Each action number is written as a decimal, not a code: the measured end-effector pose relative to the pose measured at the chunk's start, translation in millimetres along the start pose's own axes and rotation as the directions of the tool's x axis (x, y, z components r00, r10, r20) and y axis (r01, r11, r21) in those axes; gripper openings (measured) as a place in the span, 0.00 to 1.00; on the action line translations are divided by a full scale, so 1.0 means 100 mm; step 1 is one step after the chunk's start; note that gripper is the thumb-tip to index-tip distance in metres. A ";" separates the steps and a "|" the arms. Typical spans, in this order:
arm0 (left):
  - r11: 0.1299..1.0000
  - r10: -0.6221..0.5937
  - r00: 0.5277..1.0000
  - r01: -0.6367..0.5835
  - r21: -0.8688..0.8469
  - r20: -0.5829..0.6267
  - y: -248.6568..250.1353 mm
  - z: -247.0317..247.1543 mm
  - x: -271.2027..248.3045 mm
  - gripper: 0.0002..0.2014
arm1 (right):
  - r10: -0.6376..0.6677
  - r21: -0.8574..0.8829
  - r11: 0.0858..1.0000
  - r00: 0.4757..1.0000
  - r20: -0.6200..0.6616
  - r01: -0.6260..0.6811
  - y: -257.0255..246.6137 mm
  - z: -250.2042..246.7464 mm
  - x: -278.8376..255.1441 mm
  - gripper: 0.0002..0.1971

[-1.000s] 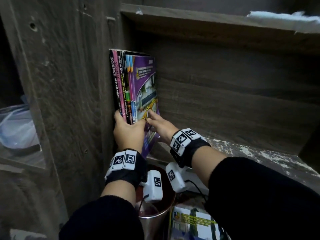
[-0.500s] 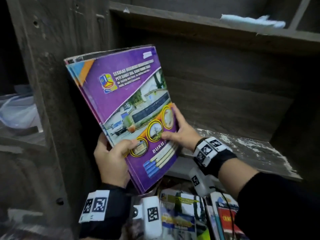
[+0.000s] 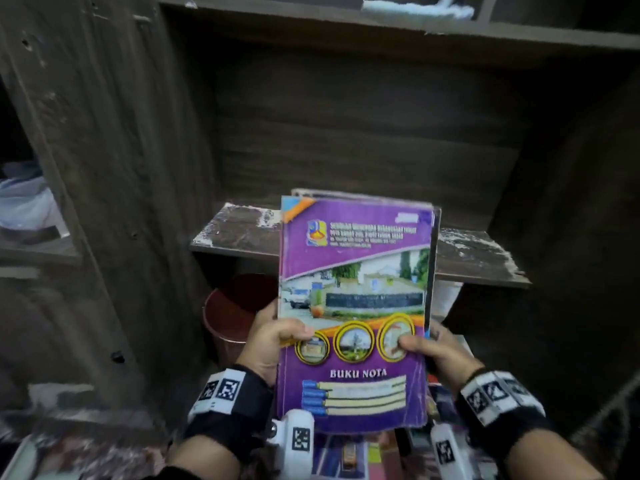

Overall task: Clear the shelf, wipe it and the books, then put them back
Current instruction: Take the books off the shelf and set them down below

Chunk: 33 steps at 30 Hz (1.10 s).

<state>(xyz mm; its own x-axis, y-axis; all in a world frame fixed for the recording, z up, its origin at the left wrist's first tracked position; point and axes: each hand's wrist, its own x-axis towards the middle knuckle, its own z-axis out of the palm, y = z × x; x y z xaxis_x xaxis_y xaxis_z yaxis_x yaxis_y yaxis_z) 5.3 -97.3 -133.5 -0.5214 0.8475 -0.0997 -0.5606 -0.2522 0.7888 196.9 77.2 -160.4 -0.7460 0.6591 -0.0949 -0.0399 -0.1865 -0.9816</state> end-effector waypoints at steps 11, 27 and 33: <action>0.891 -0.322 0.903 0.391 0.232 -0.286 -1.09 -0.43 0.05 0.23 | 0.336 0.045 0.942 0.925 -0.179 -0.334 0.98 -0.24 -0.32 0.38; 0.896 -0.348 0.899 0.403 0.188 -0.266 -1.25 -0.63 0.65 0.26 | 0.322 -0.090 0.918 0.858 -0.401 -0.386 1.25 -0.31 0.07 0.66; 0.850 -0.435 0.838 0.503 0.156 -0.331 -1.28 -0.95 0.65 0.22 | 0.358 -0.030 0.915 0.846 -0.395 -0.401 1.50 -0.29 0.23 0.63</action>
<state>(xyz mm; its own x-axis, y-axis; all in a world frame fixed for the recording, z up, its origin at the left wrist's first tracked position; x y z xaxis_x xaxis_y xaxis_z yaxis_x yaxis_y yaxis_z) -18.4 -54.3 -298.4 -0.4059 0.6648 -0.6272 -0.6383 0.2850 0.7151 193.1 85.0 -314.3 -0.3827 0.7786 -0.4973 0.2826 -0.4138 -0.8654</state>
